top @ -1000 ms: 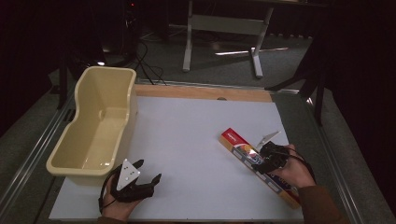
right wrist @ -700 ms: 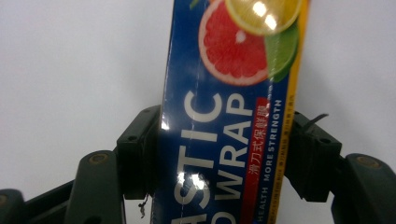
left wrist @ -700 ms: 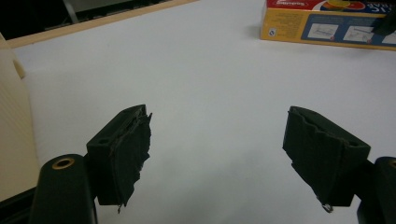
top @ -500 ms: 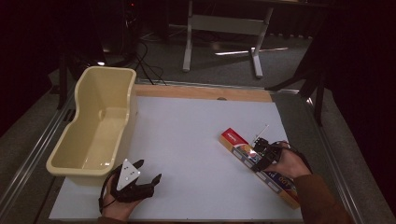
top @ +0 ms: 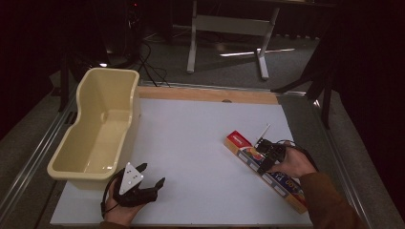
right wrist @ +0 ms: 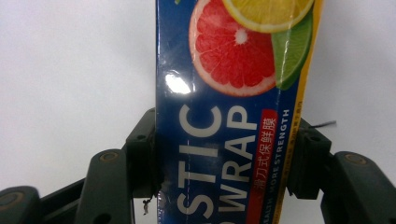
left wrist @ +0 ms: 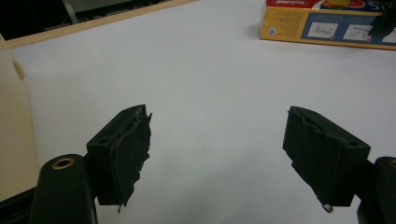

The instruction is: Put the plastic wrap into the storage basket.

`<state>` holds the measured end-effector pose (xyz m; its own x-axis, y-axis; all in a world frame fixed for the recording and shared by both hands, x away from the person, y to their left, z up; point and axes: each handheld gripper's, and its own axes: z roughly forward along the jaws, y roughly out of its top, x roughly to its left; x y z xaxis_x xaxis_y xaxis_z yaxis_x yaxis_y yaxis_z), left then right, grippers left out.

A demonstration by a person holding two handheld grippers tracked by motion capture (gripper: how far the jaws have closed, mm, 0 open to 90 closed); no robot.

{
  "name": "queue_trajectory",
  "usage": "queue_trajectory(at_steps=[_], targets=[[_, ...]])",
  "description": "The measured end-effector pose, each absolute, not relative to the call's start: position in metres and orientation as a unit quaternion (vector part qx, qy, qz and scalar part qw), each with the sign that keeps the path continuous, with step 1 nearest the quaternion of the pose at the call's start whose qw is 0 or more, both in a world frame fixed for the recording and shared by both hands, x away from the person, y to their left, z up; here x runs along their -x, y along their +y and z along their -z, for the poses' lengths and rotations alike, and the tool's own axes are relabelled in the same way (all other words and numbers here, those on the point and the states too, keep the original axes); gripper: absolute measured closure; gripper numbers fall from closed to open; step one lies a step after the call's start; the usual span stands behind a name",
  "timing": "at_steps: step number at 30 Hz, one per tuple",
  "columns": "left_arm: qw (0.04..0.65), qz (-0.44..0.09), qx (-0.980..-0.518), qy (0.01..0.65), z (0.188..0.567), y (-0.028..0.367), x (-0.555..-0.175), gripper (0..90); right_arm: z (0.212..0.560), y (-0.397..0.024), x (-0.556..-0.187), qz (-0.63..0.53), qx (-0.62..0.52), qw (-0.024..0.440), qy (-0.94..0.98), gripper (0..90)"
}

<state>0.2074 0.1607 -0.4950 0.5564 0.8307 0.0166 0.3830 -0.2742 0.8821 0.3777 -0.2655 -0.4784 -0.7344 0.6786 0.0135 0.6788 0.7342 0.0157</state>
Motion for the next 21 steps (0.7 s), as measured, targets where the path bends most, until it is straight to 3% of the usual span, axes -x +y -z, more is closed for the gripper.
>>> queue_trajectory(at_steps=[5,21], targets=[[0.45,-0.249,-0.759,0.4,0.496,0.16,-0.208,22.8,0.475,-0.269,-0.377,0.026,0.388,0.024,-0.921,40.9],[0.452,-0.251,-0.757,0.4,0.495,0.161,-0.207,22.8,0.44,-0.25,-0.364,0.107,0.411,0.022,-0.905,41.1]])
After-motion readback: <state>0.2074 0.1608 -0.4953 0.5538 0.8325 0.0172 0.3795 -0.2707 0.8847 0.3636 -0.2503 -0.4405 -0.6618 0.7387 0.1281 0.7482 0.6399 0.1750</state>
